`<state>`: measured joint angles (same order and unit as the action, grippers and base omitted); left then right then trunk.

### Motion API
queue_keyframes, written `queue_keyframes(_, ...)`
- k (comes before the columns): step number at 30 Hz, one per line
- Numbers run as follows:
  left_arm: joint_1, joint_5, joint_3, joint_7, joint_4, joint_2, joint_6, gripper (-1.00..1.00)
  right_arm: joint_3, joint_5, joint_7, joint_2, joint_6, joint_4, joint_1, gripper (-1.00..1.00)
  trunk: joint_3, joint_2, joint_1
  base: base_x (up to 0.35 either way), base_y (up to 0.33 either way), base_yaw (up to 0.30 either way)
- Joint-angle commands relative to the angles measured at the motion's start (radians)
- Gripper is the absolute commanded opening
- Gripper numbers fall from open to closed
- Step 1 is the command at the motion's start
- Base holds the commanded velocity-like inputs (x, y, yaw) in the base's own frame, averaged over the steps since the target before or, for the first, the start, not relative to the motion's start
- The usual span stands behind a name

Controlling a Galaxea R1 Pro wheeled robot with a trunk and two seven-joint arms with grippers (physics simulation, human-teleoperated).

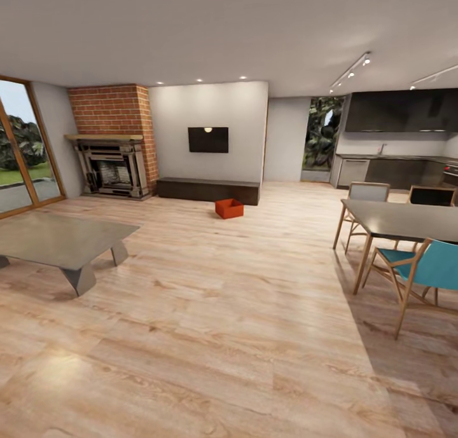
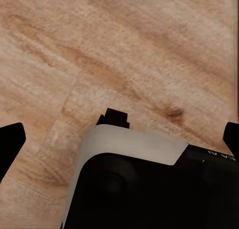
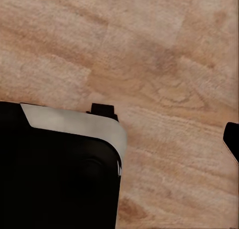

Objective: Move the two storage containers from the living room to the garage. In the garage, place one container on the floor and stack the other container on top of it (either order is fine).

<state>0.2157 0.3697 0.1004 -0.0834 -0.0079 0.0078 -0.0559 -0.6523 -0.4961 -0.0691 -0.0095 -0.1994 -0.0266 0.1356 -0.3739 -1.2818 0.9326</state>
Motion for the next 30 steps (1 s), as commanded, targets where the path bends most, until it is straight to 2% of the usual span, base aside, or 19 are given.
queue_keyframes(1,0.001,0.008,0.009,-0.002,0.0,0.0,-0.002,1.0,-0.009,-0.007,0.0,0.001,-0.004,-0.003,0.001,1.0,-0.001,-0.001,0.001,0.32,-0.003,0.0)
queue_keyframes(30,0.001,0.005,0.009,-0.002,0.0,0.0,-0.001,1.0,-0.007,-0.007,0.005,0.002,-0.002,-0.003,0.001,1.0,-0.001,-0.001,0.001,0.321,-0.013,0.0)
